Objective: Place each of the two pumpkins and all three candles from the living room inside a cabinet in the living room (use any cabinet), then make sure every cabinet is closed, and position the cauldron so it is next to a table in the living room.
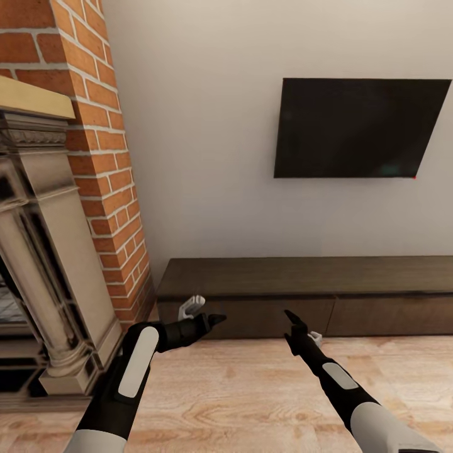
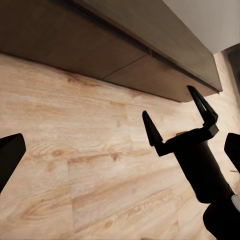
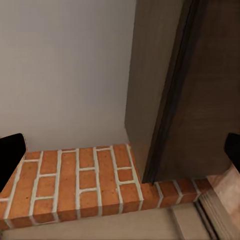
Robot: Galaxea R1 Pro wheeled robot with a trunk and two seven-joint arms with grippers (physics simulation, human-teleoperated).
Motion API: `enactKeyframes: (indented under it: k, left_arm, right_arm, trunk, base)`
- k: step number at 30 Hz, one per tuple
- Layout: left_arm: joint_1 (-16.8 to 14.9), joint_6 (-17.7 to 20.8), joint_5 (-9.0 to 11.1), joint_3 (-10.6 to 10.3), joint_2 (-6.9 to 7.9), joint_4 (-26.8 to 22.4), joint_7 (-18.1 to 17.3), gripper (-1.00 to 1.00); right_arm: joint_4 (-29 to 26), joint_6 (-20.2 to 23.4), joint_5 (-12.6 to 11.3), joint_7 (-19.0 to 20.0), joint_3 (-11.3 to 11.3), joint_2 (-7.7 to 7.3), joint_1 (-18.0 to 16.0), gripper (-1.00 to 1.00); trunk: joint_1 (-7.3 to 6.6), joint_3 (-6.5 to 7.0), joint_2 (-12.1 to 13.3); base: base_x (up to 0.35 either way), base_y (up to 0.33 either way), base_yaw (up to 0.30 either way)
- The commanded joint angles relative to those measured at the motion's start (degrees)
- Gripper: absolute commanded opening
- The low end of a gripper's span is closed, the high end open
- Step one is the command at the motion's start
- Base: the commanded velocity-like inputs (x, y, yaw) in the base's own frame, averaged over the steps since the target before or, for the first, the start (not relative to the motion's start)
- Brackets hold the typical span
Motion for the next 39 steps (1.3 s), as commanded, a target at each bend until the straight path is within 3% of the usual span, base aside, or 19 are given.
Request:
enactKeyframes:
  k: [1, 7, 13, 19, 30, 39]
  left_arm:
    - [0.0, 0.2, 0.3, 0.0, -0.02, 0.0, 0.1, 1.00]
    - [0.0, 0.2, 2.8, 0.1, -0.02, -0.2, 0.1, 1.00]
    - [0.0, 0.3, 5.7, 0.1, -0.02, -0.4, 0.0, 1.00]
    - [0.0, 0.3, 7.9, 0.2, 0.04, -0.4, 0.0, 1.00]
    - [0.0, 0.3, 13.0, 0.0, 2.15, -0.5, -0.1, 1.00]
    - [0.0, 0.4, 13.5, -0.2, 2.28, -0.5, -0.1, 1.00]
  right_arm:
    - [0.0, 0.5, -0.6, 0.4, -0.1, 0.00, -0.1, 1.00]
    - [0.0, 0.6, -1.3, 6.5, -0.1, -0.02, -0.1, 1.00]
    - [0.0, 0.7, -1.3, 9.5, -0.1, -0.22, -0.1, 1.00]
    - [0.0, 0.6, -1.1, 10.4, 0.1, -0.41, -0.1, 1.00]
    - [0.0, 0.3, -0.8, 10.5, 0.3, -0.88, -0.1, 1.00]
    - [0.0, 0.5, -0.8, 10.5, 0.3, -0.87, -0.1, 1.00]
  trunk:
    - [0.22, -0.24, -0.4]
    - [1.53, -1.32, -2.8]
    - [2.85, -2.40, -5.3]
    - [4.17, -3.47, -7.7]
    - [6.59, -5.45, -12.1]
    - [8.56, -7.06, -15.7]
  base:
    - [0.000, 0.000, 0.000]
    - [0.000, 0.000, 0.000]
    - [0.000, 0.000, 0.000]
    - [0.000, 0.000, 0.000]
    - [0.000, 0.000, 0.000]
    - [0.000, 0.000, 0.000]
